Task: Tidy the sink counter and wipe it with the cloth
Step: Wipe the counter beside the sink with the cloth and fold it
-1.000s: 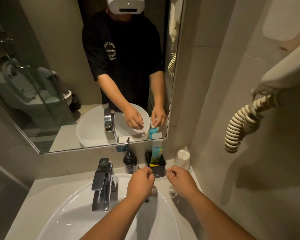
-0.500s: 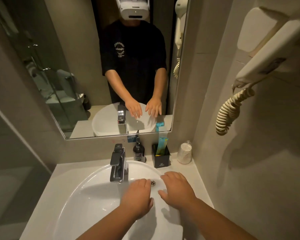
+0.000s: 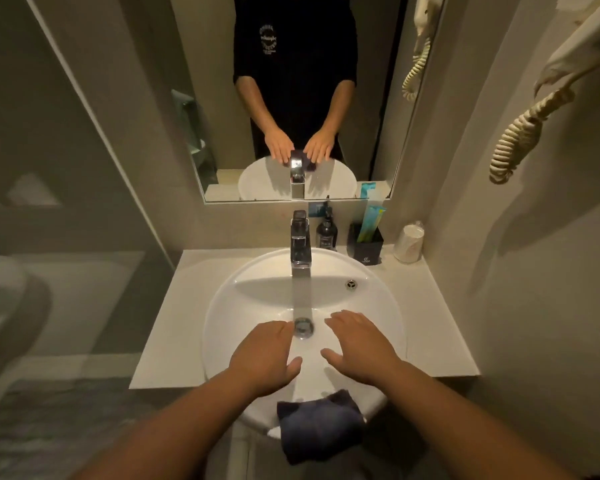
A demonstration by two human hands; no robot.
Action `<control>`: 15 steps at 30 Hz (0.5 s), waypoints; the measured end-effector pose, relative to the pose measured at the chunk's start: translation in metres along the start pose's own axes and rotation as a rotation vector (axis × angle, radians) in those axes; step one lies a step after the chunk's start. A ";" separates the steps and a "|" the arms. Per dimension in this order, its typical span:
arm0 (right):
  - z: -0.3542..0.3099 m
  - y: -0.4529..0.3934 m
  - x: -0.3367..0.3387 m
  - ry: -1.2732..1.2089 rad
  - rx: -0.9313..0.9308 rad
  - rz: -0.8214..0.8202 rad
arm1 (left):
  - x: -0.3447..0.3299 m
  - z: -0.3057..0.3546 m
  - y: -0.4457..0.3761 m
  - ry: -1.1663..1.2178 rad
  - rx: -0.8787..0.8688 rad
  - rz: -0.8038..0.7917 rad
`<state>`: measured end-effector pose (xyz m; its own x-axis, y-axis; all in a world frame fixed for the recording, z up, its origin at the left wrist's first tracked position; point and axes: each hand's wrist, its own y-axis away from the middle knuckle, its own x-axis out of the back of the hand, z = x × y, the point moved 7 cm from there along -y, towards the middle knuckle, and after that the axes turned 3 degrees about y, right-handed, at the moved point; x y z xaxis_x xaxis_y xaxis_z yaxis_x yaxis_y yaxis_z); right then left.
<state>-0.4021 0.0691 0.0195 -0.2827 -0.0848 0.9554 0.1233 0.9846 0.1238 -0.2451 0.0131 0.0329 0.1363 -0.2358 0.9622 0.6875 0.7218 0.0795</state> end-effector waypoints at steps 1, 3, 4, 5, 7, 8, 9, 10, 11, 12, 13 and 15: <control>-0.006 0.009 -0.004 -0.006 -0.012 -0.013 | -0.003 -0.001 0.012 0.003 -0.001 -0.016; -0.015 0.026 -0.014 0.005 -0.003 -0.058 | -0.011 -0.002 0.034 0.018 0.004 -0.057; -0.018 0.035 -0.019 0.012 0.006 -0.088 | -0.015 -0.001 0.044 0.029 0.002 -0.077; -0.020 0.045 -0.023 0.012 0.013 -0.119 | -0.019 0.001 0.052 0.043 -0.007 -0.092; -0.021 0.064 -0.030 0.003 0.028 -0.172 | -0.028 0.008 0.068 0.071 -0.040 -0.120; -0.022 0.074 -0.032 -0.004 0.034 -0.200 | -0.033 0.013 0.075 0.080 -0.059 -0.141; -0.023 0.084 -0.035 -0.012 0.041 -0.227 | -0.038 0.017 0.082 0.085 -0.078 -0.162; -0.024 0.093 -0.037 -0.017 0.052 -0.251 | -0.042 0.023 0.087 0.086 -0.097 -0.175; -0.026 0.100 -0.039 -0.016 0.070 -0.271 | -0.045 0.027 0.092 0.088 -0.113 -0.181; -0.027 0.105 -0.041 -0.004 0.092 -0.288 | -0.049 0.031 0.095 0.093 -0.124 -0.184; -0.028 0.109 -0.042 0.015 0.115 -0.301 | -0.052 0.034 0.097 0.097 -0.128 -0.189; -0.029 0.111 -0.045 0.068 0.161 -0.317 | -0.059 0.038 0.097 0.078 -0.120 -0.213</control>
<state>-0.3477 0.1772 -0.0018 -0.2183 -0.3948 0.8925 -0.1137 0.9186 0.3785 -0.2136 0.1217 -0.0065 0.0307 -0.4268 0.9038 0.7857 0.5692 0.2421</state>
